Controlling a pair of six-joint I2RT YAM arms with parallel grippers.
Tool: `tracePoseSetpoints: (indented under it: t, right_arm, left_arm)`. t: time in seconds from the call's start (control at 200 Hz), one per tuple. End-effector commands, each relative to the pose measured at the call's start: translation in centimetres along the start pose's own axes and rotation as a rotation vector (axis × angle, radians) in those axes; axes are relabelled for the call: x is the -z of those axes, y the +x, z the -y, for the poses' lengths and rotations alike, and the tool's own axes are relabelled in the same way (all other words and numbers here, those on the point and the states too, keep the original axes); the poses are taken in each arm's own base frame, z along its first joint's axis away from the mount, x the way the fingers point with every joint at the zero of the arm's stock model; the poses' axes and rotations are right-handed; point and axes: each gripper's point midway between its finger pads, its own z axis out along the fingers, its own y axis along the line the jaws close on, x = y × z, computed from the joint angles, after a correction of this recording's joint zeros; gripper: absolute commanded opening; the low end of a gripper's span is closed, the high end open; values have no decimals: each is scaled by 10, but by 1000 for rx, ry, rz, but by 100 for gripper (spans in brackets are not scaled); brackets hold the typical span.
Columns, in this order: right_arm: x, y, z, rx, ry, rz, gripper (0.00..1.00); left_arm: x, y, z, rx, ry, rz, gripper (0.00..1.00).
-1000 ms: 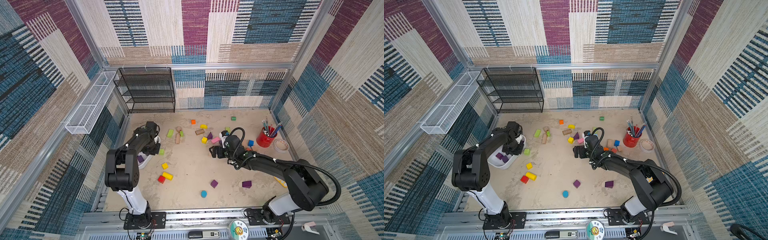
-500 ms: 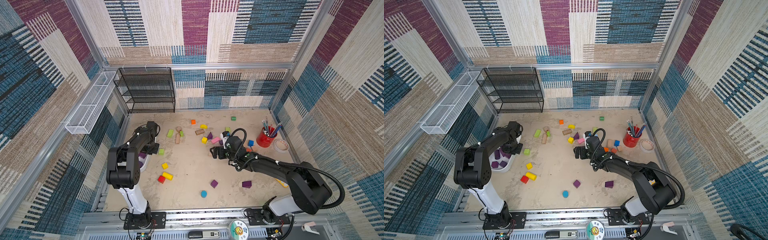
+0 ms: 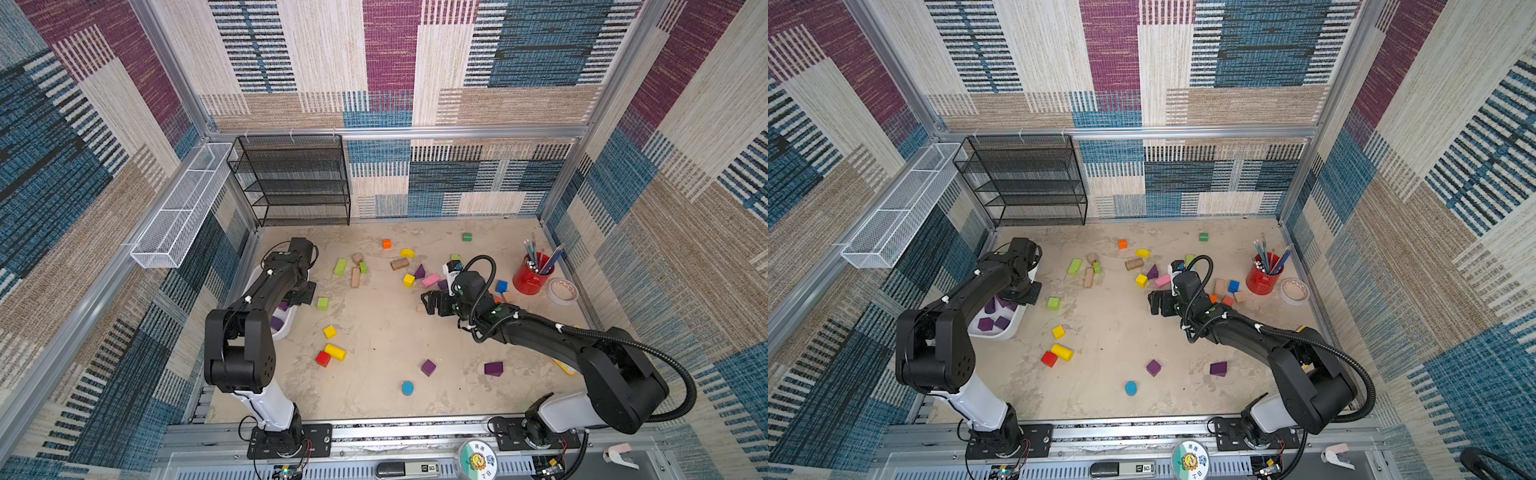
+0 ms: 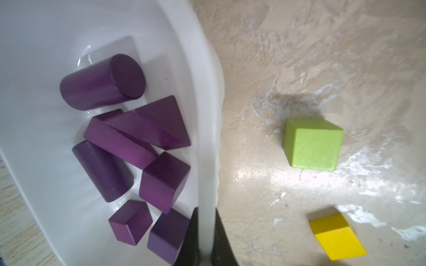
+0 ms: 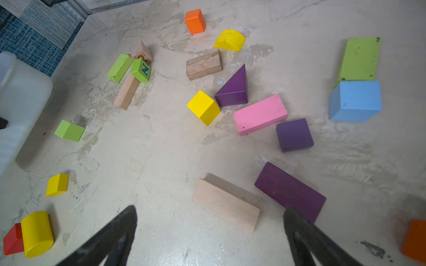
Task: Pick purple bricks into the storage bin
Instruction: Pick up the storage box at the center of the board, then place the storage box at the center of the board.
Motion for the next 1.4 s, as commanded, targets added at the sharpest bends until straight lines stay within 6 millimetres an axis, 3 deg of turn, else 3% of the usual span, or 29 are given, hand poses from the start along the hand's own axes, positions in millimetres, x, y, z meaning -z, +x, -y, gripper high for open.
tracePoseSetpoints:
  t: [0.0,0.345,0.641,0.921,1.397]
  right_arm:
    - [0,-5,5,-21,36,17,100]
    - [4,-11,14,-62,100,24,100]
    - [12,-23,25,-116,167,44,99]
    - [34,-43,52,-205,199,101,99]
    - [67,-59,73,-238,252,180,99]
  left_arm:
    - [13,-3,-7,1,-54,32,0]
    - [50,-17,29,-116,-53,135,0]
    - [72,-15,92,-312,-31,179,0]
    - [95,-7,154,-530,-52,225,0]
    - [94,22,245,-726,-40,203,0]
